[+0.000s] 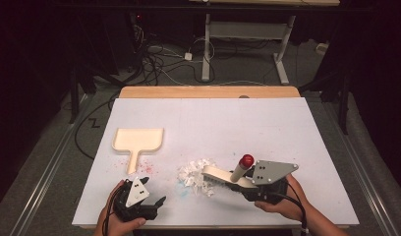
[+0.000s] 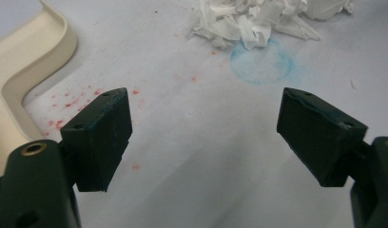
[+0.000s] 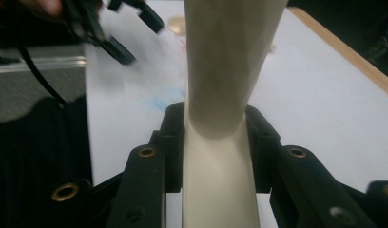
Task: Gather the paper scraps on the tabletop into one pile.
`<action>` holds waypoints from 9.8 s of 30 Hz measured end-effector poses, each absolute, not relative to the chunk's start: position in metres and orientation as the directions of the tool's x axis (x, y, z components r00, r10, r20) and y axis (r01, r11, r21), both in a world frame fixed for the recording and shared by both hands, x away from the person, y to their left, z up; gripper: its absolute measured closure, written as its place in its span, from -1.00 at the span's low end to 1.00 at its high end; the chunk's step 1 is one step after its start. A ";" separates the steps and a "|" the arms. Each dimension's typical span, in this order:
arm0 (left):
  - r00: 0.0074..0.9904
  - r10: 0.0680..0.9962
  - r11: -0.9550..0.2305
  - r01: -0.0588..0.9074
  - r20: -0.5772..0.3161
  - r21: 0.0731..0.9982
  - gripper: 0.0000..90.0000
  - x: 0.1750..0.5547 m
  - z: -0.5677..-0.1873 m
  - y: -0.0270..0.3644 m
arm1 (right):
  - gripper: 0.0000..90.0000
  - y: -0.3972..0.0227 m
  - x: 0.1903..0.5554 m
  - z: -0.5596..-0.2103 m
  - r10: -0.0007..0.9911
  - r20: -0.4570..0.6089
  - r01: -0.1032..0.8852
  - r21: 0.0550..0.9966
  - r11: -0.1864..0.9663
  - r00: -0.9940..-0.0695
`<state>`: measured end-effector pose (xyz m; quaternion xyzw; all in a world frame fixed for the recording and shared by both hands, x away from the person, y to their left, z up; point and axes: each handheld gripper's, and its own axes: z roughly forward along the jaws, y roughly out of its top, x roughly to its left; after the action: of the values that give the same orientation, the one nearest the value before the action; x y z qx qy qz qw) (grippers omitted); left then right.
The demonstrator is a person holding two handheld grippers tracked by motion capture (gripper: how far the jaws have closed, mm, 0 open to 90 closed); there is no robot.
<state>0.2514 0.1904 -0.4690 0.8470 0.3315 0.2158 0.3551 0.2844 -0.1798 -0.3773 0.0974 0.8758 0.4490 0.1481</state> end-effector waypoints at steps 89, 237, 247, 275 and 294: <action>0.668 0.734 -0.501 0.416 0.119 0.759 -0.59 0.251 -0.467 0.197 | 0.50 -0.183 0.319 -0.400 0.635 -0.127 0.298 0.802 0.518 -0.762; 0.692 0.709 -0.540 0.409 0.135 0.736 -0.59 0.251 -0.470 0.193 | 0.50 -0.135 0.336 -0.387 0.778 -0.037 0.320 0.898 0.301 -0.627; 0.698 0.699 -0.563 0.402 0.156 0.722 -0.59 0.251 -0.471 0.188 | 0.50 -0.209 0.319 -0.383 0.718 -0.106 0.309 0.853 0.422 -0.687; 0.709 0.684 -0.589 0.395 0.174 0.706 -0.59 0.263 -0.472 0.179 | 0.15 -0.280 0.372 -0.415 0.567 0.098 0.518 0.555 0.651 -0.818; 0.700 0.689 -0.584 0.383 0.188 0.716 -0.59 0.259 -0.470 0.181 | -0.01 -0.267 0.377 -0.405 0.657 -0.170 0.333 0.753 0.567 -0.734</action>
<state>0.2587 0.1814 -0.4703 0.8597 0.3116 0.2301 0.3330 0.3773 -0.2673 -0.4048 0.2889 0.8569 0.3647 0.2221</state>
